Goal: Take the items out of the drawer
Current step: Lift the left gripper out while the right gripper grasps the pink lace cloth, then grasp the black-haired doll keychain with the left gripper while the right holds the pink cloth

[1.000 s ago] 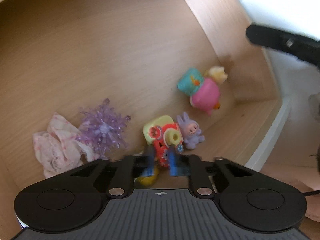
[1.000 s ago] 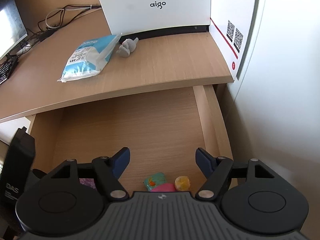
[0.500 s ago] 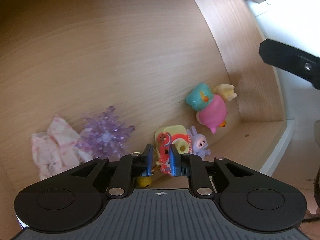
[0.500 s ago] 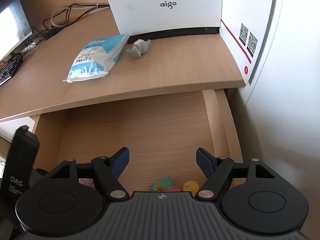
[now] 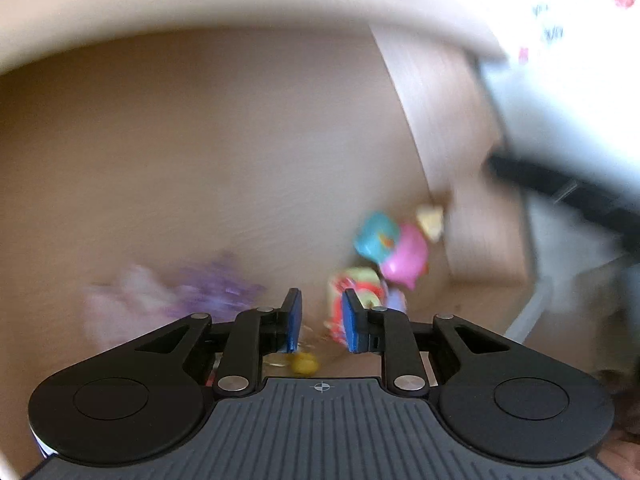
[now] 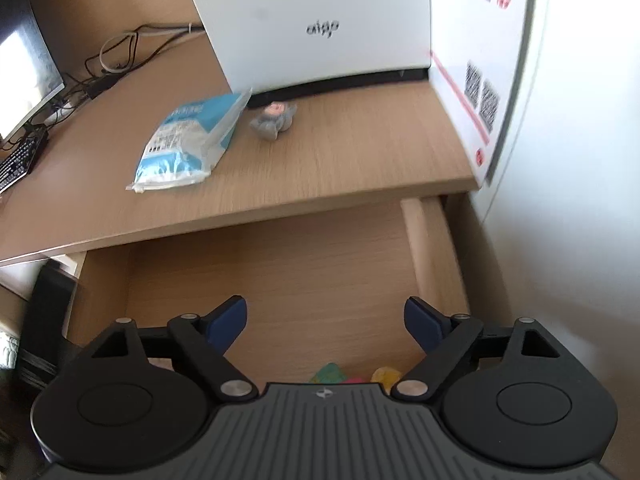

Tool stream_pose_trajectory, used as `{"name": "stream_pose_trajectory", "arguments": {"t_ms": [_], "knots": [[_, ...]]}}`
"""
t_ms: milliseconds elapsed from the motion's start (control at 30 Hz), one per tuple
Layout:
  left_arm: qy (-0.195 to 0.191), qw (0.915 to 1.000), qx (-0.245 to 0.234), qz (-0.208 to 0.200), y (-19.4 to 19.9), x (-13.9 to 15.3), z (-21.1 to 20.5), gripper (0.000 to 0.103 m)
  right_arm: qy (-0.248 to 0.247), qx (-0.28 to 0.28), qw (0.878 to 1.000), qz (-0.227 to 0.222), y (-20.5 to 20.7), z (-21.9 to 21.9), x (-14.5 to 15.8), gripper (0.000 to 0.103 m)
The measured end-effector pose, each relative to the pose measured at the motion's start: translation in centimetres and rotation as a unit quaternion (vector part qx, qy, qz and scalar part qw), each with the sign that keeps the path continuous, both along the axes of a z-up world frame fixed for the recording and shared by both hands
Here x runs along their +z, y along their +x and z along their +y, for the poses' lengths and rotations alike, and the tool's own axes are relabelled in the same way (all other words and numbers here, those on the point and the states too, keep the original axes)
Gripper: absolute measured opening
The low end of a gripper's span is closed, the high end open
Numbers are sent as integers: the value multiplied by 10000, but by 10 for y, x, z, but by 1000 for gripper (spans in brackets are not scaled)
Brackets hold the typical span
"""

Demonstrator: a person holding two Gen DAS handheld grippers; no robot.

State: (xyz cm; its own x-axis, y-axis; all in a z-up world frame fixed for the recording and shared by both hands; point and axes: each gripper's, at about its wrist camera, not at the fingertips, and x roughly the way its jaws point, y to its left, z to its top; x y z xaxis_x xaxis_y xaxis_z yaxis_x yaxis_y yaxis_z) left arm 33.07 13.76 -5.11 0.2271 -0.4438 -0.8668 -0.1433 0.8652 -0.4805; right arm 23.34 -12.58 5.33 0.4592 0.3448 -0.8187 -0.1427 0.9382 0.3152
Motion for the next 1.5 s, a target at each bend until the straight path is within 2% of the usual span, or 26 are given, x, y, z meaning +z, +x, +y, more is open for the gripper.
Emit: {"name": "stream_pose_trajectory", "arguments": {"t_ms": [100,200,367,467,567,667,733,767,800,833,867,900,967,1067,1133,1233,1300,1367,1433,1500], "knots": [[47,9962,844,-194,-15,27,45,24,159,149,9990,382,6,11,-16,88],[239,9895,1365,-422,-29,50,72,24,341,430,9955,778,14,35,-36,88],[596,9763,1795,-1050,-50,85,93,24,546,952,9834,1448,26,93,-61,88],[722,9706,1941,-1229,-67,102,106,24,540,1469,9715,1778,28,134,-72,88],[730,9660,2118,-1289,-84,108,117,24,159,2078,9647,1611,18,176,-72,88],[673,9624,2292,-1298,-95,106,123,24,-145,2739,9516,1387,7,213,-71,88],[669,9608,2345,-1322,-104,105,127,24,-328,3063,9420,1333,0,234,-76,83],[666,9605,2344,-1345,-106,105,128,24,-498,3105,9402,1305,-2,241,-79,65],[654,9611,2317,-1353,-114,109,134,24,-689,3148,9382,1265,-4,247,-82,34],[629,9630,2250,-1345,-115,108,134,24,-818,3197,9353,1276,-4,250,-84,27],[612,9653,2164,-1326,-114,107,133,24,-809,3148,9368,1296,-2,249,-83,24],[613,9683,2048,-1294,-113,104,131,24,-718,3022,9421,1264,1,243,-80,14],[623,9748,1774,-1199,-109,99,125,24,-603,2639,9561,1118,10,224,-68,13],[638,9858,1246,-930,-94,82,109,24,-220,1775,9778,1092,26,179,-50,13],[680,9909,920,-711,-80,68,94,24,-18,1261,9862,1072,30,148,-41,13],[739,9951,447,-482,-62,47,71,24,-66,830,9931,821,22,120,-30,13],[803,9959,-5,-424,-55,38,56,24,51,626,9952,749,14,103,-25,13],[829,9936,-684,-335,-51,27,39,24,248,389,9962,738,5,89,-22,13],[854,9874,-1313,-211,-49,21,26,24,300,232,9968,709,-1,81,-20,13],[903,9776,-1893,-194,-51,18,18,24,440,92,9966,695,0,69,-22,13]]}}
